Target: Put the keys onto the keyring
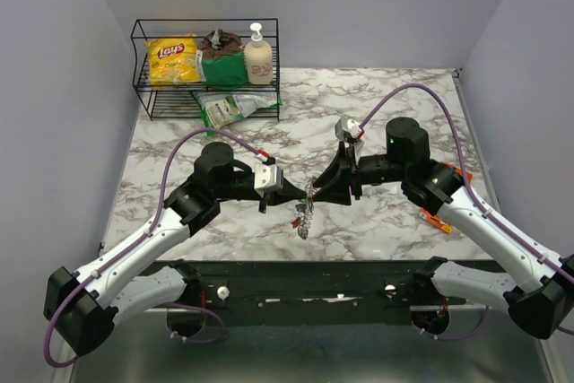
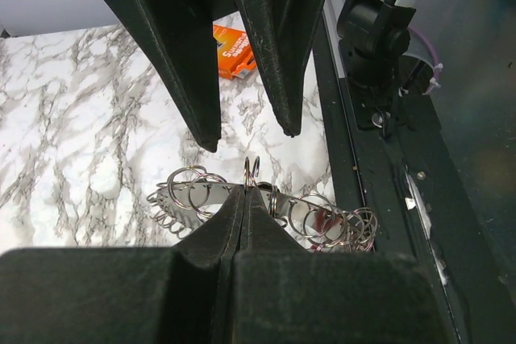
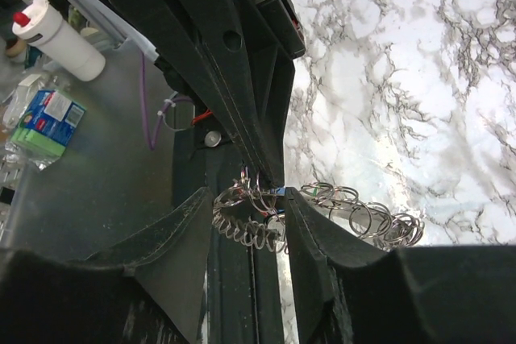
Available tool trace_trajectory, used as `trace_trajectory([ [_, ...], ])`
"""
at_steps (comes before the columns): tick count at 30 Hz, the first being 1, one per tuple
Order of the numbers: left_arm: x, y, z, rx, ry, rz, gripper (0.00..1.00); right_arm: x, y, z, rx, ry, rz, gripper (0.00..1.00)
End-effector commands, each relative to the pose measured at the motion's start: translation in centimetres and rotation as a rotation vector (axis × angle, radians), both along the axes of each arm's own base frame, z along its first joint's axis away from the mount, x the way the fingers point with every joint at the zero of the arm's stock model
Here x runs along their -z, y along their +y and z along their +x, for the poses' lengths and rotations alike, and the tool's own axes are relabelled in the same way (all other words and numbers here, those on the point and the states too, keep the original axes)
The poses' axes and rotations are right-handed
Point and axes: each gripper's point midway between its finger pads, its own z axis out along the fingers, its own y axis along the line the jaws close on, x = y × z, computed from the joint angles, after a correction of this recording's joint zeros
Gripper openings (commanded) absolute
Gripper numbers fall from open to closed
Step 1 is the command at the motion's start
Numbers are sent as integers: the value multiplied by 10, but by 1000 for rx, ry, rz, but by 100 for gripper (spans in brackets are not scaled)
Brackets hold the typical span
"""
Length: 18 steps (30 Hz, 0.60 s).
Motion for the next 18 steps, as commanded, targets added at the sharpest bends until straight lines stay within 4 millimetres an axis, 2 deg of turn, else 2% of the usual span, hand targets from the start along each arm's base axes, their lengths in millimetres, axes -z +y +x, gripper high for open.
trace_trajectory([
  [1, -25, -4, -1, 21, -54, -57, 0, 7, 2, 2, 3, 2, -8, 50],
  [11, -27, -5, 0, 18, -51, -61, 0, 32, 4, 7, 5, 38, -49, 49],
  [18, -24, -5, 1, 17, -43, -56, 0, 30, 5, 10, 21, 37, -43, 46],
])
